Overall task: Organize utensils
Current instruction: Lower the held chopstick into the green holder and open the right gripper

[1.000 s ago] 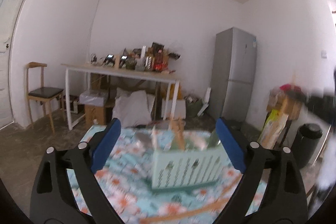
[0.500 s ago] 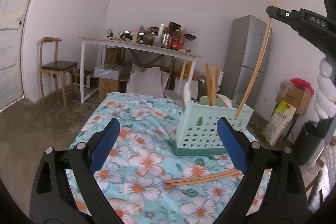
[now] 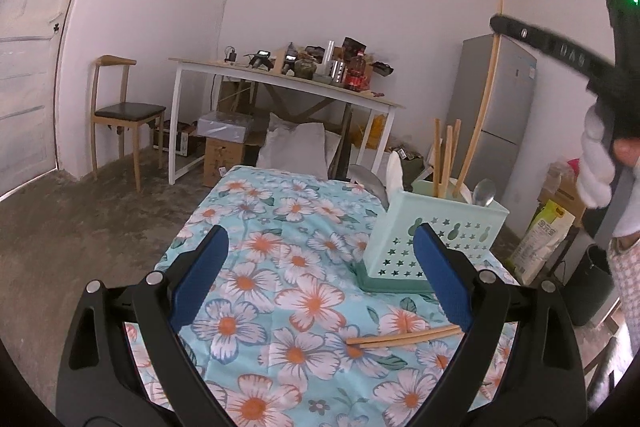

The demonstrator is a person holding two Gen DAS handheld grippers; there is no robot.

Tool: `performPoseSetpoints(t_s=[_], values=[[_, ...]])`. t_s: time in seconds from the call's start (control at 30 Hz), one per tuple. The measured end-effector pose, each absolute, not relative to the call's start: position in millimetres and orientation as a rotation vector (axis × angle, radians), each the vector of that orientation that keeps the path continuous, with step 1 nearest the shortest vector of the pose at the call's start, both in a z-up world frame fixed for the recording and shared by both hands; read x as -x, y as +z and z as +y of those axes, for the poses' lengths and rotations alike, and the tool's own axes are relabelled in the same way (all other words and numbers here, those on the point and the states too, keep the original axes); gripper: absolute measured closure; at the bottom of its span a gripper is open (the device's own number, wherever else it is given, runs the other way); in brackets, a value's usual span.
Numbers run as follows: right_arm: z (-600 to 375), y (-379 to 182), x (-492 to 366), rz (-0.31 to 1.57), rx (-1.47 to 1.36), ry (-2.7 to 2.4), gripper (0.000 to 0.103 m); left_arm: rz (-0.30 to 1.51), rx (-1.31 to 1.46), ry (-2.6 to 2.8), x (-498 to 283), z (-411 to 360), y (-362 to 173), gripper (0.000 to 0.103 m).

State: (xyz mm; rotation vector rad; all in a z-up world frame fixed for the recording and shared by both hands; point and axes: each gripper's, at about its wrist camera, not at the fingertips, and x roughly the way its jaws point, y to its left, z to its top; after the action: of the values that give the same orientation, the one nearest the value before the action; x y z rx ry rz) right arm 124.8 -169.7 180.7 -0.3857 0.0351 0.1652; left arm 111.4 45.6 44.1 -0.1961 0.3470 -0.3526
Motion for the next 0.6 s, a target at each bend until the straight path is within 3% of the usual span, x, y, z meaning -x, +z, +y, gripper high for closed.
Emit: performPoseSetpoints(t_s=[0.27, 0.33, 0.4, 0.6], values=[[-164.9, 124.8, -138.7, 0.135, 0.521, 0.111, 0.093, 0.363, 0.196, -0.349, -114.4, 43.3, 39.4, 0.013], [-176.9, 122.2, -133.5, 0.157, 0.476, 0.107, 0.079, 0.365, 0.189, -0.351, -114.9, 41.3, 39.1, 0.013], [-191.9, 126.3, -127.7, 0.163, 0.414, 0.101, 0.072, 0.368, 0.186, -0.352, -115.2, 39.8, 38.7, 0.013], [-245.9, 130.5, -90.4, 0.213, 0.189, 0.065, 0.069, 0.382, 0.192, -0.366, -116.0, 33.6, 37.8, 0.013]])
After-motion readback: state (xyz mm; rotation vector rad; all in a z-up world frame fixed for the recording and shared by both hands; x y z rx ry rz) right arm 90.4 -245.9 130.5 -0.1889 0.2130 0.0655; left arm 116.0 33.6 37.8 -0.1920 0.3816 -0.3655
